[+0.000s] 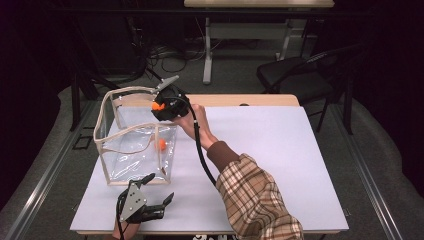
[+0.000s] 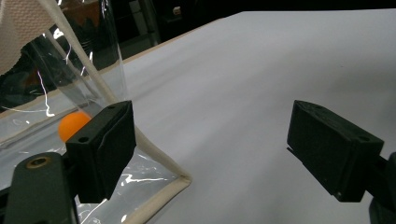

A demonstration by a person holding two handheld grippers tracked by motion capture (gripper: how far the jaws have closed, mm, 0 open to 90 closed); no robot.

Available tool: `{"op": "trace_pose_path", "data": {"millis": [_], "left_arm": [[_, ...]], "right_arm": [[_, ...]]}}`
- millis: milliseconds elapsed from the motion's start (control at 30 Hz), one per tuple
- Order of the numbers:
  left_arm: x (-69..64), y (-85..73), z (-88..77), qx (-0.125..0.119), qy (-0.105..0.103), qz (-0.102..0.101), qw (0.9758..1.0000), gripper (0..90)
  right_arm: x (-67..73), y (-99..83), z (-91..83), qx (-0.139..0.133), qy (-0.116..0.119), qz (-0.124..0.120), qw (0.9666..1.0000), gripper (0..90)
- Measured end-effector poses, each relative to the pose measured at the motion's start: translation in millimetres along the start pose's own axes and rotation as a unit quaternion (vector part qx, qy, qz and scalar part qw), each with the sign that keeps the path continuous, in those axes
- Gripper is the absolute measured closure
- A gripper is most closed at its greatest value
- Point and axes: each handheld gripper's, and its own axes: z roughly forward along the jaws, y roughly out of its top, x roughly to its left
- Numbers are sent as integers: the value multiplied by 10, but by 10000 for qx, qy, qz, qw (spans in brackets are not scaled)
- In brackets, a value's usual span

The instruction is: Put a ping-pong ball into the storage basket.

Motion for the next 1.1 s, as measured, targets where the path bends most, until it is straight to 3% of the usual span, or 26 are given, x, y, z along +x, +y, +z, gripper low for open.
{"op": "trace_pose_path", "data": {"millis": [700, 933, 1100], "left_arm": [[0, 1, 0, 0, -4, 0, 10000, 155], [0, 0, -3, -7, -1, 0, 10000, 155], [2, 1, -6, -11, -7, 1, 10000, 155]], "right_arm": [[39, 35, 148, 149, 142, 99, 9997, 502], [89, 55, 212, 194, 217, 19, 9996, 499], [94, 46, 223, 188, 362, 12, 9992, 405]]}}
